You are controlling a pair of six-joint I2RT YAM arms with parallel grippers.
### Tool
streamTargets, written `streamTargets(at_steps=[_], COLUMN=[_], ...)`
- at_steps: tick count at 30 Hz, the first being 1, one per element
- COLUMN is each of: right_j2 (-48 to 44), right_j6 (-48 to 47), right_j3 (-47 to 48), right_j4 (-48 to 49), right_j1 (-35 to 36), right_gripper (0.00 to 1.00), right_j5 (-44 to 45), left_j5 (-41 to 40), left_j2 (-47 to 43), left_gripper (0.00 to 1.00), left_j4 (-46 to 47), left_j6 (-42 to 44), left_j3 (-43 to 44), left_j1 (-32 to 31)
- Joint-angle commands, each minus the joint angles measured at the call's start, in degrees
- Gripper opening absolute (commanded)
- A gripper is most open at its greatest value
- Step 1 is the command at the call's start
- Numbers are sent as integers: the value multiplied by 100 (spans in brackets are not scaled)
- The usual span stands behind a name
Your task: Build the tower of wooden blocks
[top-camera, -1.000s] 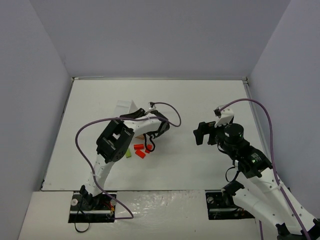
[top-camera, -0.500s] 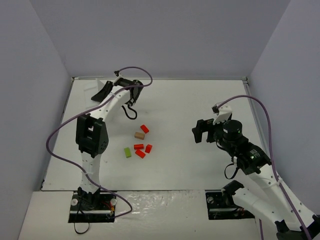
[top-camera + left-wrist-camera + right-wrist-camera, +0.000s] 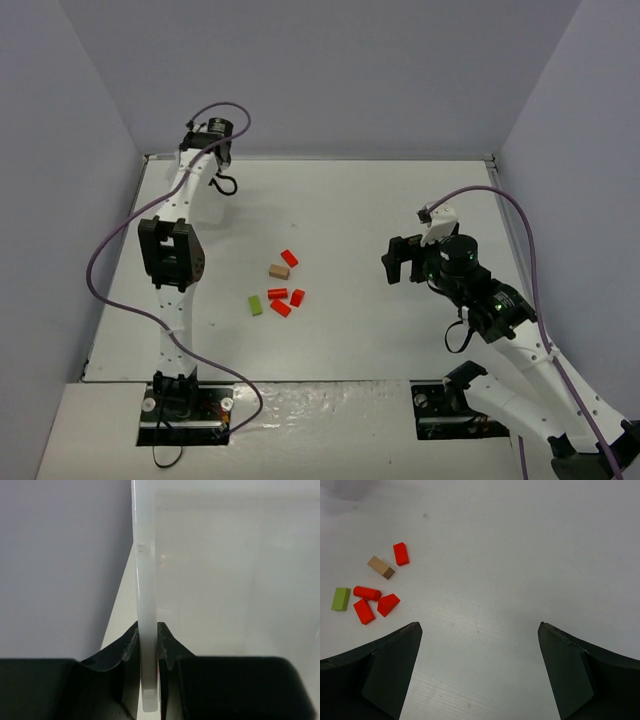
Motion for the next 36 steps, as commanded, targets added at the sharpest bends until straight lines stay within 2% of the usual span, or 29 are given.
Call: streamTargets(at_steps=[1,4,14,21,22,24,25,27,28,32,36], right_j2=[86,185,803,1370,1436,1549,1612,1685,1720,1759,1739], right_j6=[-59,-24,134,236,230,234,246,238,224,147,45], right_j3=[184,174,362,629,641,718,737,824,848,910,964], right_j4=[295,289,295,302,296,304,304,313,317,332,341], right_j1=[27,29,27,35,35,35,35,35,35,35,35], right_gripper=[100,100,100,100,100,100,100,100,100,100,100], right_j5=[116,154,60,-43,-38,40,66,108,114,179,204], left_j5=[1509,2179,3014,3413,3472,3604,3617,3601,3599,3634,3736], left_j2=[185,310,1007,1374,1398,1350,1300,1196,1115,703,53], left_gripper=[0,0,1,14,17,34,38,60,67,86,97], left_j4=[377,726,1522,2052,2088,2132,2151,2188,2188,2197,2179], left_j6=[185,61,133,-25,-25,-32,-25,-11,9,39,10], left_j3=[874,895,1262,1431,1460,1491,1498,1485,1475,1301,882], left_j1=[832,1186,1701,1911,1911,1902,1902,1884,1870,1799,1663])
